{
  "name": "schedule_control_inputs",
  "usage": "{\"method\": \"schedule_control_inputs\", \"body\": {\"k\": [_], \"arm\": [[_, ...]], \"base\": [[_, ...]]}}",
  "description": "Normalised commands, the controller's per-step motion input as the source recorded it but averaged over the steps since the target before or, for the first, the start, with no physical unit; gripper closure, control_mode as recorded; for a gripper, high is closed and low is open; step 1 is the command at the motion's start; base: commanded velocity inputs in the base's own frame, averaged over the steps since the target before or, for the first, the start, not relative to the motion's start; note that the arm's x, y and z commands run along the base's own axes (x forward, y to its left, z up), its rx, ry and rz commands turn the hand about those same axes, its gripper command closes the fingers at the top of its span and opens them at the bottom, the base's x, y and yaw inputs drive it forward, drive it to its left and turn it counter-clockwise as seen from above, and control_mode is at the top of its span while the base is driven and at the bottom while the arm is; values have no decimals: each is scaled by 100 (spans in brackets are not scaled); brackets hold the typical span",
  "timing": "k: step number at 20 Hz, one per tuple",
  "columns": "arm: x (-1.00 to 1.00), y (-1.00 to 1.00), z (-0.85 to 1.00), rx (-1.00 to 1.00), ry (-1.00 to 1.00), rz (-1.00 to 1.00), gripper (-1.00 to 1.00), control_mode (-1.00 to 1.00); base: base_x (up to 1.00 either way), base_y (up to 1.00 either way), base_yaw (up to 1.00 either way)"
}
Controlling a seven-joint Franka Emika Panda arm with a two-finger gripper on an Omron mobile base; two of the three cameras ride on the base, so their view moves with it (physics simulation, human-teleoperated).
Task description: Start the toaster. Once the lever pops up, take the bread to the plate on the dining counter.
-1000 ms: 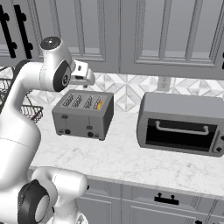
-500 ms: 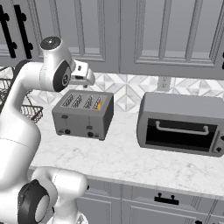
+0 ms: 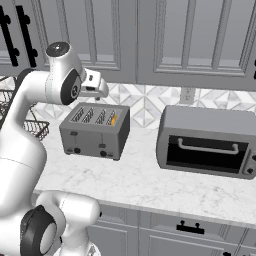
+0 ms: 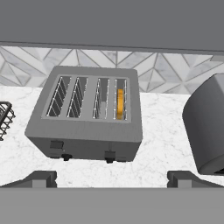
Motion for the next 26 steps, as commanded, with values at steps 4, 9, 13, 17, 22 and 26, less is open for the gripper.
{"method": "schedule_control_inputs", "body": {"k": [4,9,13,17,22,26], "arm": [[0,0,0,0,0,0,-100,-100],[0,0,0,0,0,0,-100,-100],[0,0,0,0,0,0,-100,-100],[0,0,0,0,0,0,-100,-100],[0,0,0,0,0,0,-100,-100],[0,0,0,0,0,0,-100,-100]], "base": [[0,0,0],[0,0,0],[0,0,0],[0,0,0],[0,0,0],[0,0,0]]}}
